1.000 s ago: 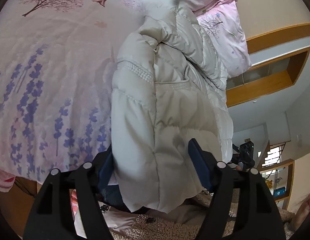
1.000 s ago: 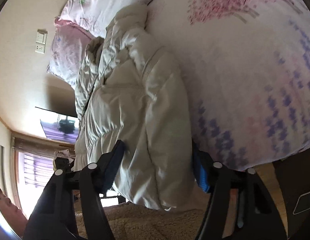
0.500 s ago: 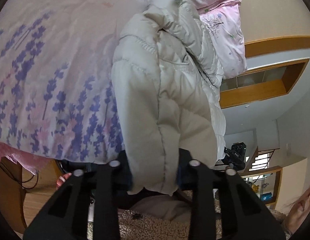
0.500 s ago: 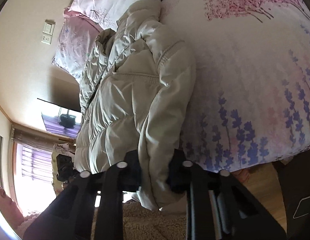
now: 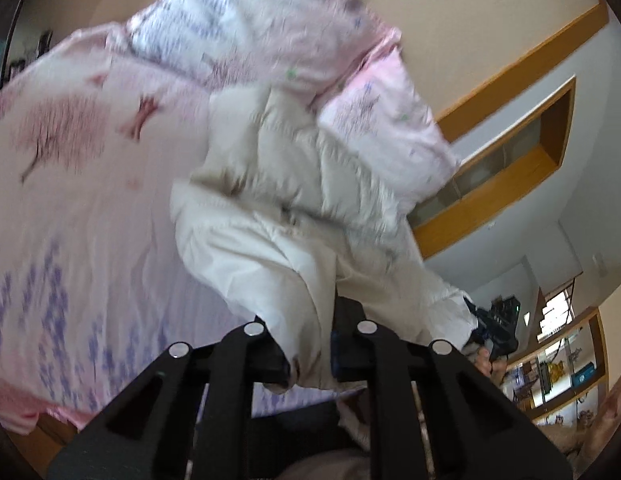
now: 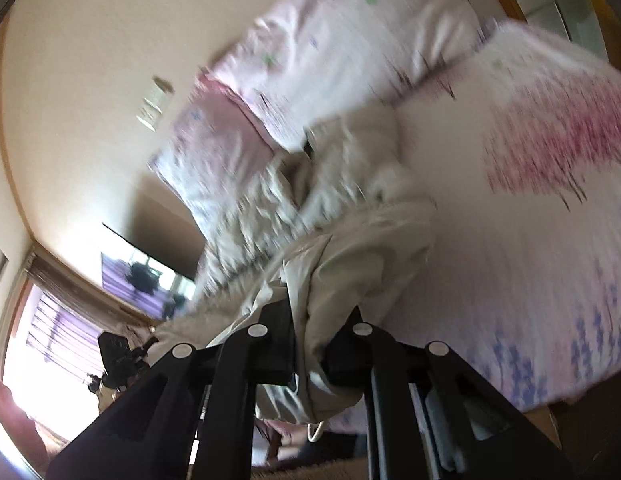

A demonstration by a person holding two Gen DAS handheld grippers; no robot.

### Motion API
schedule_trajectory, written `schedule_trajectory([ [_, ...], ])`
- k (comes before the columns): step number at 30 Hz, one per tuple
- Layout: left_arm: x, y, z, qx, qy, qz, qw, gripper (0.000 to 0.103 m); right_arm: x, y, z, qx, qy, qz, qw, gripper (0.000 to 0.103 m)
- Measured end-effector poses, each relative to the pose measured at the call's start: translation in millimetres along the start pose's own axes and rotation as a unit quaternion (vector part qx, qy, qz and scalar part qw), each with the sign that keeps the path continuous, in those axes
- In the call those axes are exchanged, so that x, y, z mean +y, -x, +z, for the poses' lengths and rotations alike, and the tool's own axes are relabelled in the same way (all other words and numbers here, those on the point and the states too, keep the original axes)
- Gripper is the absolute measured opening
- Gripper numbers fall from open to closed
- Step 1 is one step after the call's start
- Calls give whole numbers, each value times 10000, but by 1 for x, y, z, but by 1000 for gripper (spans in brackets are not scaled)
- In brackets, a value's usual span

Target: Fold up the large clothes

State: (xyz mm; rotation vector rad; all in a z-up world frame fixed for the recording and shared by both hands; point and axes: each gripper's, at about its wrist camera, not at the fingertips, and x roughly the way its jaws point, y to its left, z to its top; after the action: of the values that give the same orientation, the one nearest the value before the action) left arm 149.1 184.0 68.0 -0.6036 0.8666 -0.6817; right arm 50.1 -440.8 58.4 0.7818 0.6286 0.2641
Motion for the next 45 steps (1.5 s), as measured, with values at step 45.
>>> schedule_trajectory([
  [45, 53, -196, 226, -1165, 1798, 1065, 9710, 19, -30, -223, 192, -947, -1252, -1720, 9725, 15],
])
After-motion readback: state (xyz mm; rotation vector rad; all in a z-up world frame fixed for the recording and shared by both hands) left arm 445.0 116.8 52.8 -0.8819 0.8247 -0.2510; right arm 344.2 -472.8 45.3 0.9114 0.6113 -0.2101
